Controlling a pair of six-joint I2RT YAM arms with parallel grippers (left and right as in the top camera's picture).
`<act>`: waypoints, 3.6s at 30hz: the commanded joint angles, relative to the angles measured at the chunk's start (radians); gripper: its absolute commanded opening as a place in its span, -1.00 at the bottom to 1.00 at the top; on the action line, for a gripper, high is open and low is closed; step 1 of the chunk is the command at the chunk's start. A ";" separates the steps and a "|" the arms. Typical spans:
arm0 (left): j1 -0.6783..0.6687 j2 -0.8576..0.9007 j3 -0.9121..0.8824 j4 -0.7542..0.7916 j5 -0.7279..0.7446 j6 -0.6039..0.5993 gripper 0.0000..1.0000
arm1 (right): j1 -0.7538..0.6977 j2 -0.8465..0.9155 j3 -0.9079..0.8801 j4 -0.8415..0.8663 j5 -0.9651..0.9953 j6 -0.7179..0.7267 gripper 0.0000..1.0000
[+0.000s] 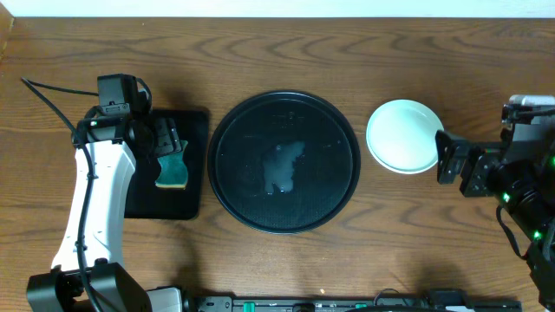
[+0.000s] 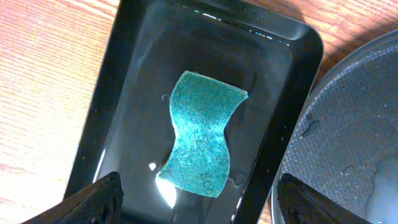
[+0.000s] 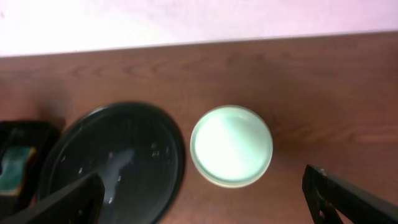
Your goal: Clean dirty plates on tray and stack at the side
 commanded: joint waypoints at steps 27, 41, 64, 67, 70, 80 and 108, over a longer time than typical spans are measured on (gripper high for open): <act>0.002 0.005 0.011 -0.004 -0.015 -0.009 0.60 | -0.005 -0.847 -1.444 1.076 -0.030 0.079 0.98; 0.002 0.005 0.011 -0.004 -0.015 -0.009 0.61 | -0.005 -0.930 -1.460 1.040 -0.018 0.041 0.98; 0.002 0.005 0.011 -0.005 -0.015 -0.009 0.61 | -0.005 -0.930 -1.460 1.040 -0.018 0.041 0.99; 0.002 0.005 0.011 -0.004 -0.015 -0.009 0.61 | -0.005 -0.930 -1.460 1.040 -0.018 0.041 0.98; -0.002 -0.010 0.011 -0.003 0.003 -0.009 0.61 | -0.005 -0.930 -1.460 1.040 -0.018 0.041 0.98; -0.087 -0.286 -0.140 0.320 0.056 0.068 0.61 | -0.005 -0.930 -1.460 1.040 -0.018 0.041 0.99; -0.171 -1.286 -1.084 0.962 -0.008 0.257 0.61 | -0.005 -0.930 -1.460 1.040 -0.018 0.041 0.98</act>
